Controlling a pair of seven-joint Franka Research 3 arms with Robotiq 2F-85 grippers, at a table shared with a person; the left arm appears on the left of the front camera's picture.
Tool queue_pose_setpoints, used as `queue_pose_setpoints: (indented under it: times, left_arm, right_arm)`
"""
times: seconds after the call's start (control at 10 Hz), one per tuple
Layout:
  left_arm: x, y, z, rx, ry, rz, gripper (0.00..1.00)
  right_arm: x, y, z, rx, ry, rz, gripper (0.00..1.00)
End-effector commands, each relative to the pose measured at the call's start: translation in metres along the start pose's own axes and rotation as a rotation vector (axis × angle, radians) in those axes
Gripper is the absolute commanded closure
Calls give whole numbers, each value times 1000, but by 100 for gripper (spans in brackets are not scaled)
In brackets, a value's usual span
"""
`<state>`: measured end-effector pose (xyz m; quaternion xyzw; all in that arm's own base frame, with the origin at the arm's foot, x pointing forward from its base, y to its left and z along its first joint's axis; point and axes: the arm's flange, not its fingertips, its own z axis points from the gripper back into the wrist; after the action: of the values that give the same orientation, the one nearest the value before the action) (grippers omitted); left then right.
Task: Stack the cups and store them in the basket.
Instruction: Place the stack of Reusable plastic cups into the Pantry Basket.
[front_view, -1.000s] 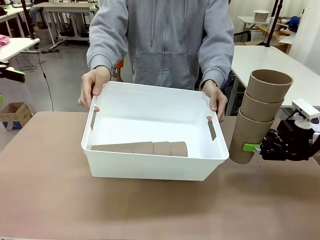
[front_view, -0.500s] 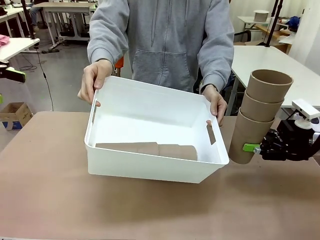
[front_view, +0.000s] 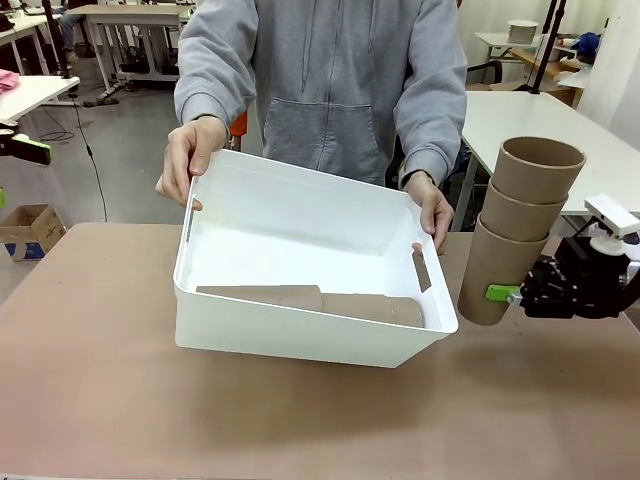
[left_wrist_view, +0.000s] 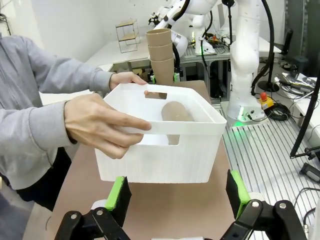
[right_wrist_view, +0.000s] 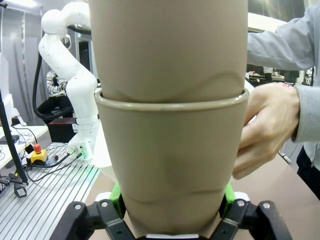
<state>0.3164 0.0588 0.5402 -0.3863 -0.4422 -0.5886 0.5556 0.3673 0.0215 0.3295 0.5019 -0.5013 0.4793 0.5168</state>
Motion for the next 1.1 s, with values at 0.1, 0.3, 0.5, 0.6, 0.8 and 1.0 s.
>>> queue_pose_setpoints:
  times: [0.1,0.3,0.5,0.6,0.8,1.0]
  left_arm:
    - [4,0,1,0,-15,5,0]
    - [4,0,1,0,-15,5,0]
    - [4,0,1,0,-15,5,0]
    - [4,0,1,0,-15,5,0]
    - [4,0,1,0,-15,5,0]
    - [4,0,1,0,-15,5,0]
  right_arm:
    - [82,22,-11,-33,113,21,16]
    - [133,34,-32,-76,216,47,16]
    - [170,31,-71,-106,332,69,16]
    - [184,28,-95,-109,407,74,16]
    - [205,15,-149,-139,548,94,16]
    - [207,3,-187,-170,648,100,16]
